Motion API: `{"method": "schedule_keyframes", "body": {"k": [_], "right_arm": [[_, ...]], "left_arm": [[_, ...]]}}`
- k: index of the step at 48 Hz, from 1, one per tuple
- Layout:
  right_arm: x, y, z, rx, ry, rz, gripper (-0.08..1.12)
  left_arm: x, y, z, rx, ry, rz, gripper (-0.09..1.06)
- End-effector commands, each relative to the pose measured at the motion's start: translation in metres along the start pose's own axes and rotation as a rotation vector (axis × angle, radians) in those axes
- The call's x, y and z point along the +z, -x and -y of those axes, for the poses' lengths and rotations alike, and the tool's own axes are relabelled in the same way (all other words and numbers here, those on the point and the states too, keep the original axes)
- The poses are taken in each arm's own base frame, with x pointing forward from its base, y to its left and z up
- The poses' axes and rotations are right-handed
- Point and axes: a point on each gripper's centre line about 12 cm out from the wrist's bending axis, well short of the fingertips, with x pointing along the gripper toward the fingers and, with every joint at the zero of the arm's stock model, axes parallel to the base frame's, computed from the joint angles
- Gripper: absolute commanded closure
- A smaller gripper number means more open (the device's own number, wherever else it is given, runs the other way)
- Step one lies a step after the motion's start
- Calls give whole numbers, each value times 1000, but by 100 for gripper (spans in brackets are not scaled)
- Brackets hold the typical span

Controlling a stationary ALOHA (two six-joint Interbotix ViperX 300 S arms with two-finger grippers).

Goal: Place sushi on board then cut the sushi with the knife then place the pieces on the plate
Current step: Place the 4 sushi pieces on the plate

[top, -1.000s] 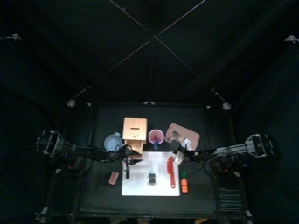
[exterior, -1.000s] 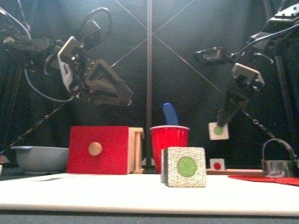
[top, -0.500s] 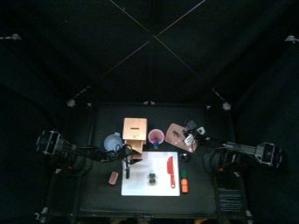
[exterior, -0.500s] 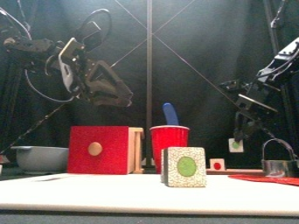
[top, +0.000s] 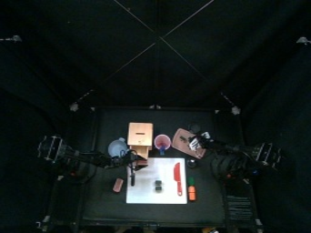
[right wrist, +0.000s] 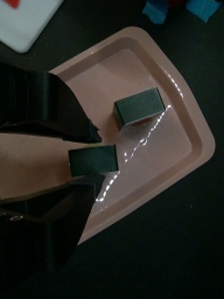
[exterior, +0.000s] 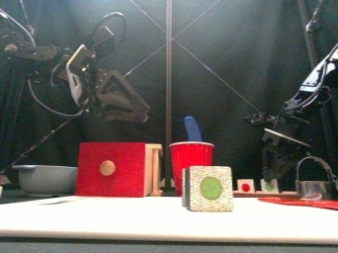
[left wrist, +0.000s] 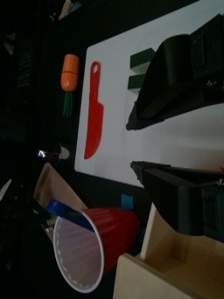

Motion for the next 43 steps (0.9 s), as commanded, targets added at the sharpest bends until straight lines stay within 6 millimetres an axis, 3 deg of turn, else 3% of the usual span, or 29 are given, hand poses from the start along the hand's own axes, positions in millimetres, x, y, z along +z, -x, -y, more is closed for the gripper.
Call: {"method": "schedule_keyframes", "body": {"k": [1,9,14,21,25,28,36,43], "right_arm": [[13,3,-5,17,-9,35,29],[22,9,-8,21,-10,65,29],[28,29,-30,83,21,120,29],[21,68,-89,306,152,189,29],[-1,92,-141,517,298,195,29],[-15,100,-168,603,376,181,29],[-41,94,-224,672,509,104,29],[-52,80,-263,681,552,61,29]], "left_arm": [[6,0,-1,5,4,23,21],[6,0,-1,4,5,21,21],[6,0,-1,4,7,21,21],[8,-1,-1,5,11,29,21],[10,-2,-1,4,9,33,21],[12,-3,-1,5,6,38,21],[19,-6,-4,16,10,55,21],[24,-8,-3,7,-2,71,21]]}}
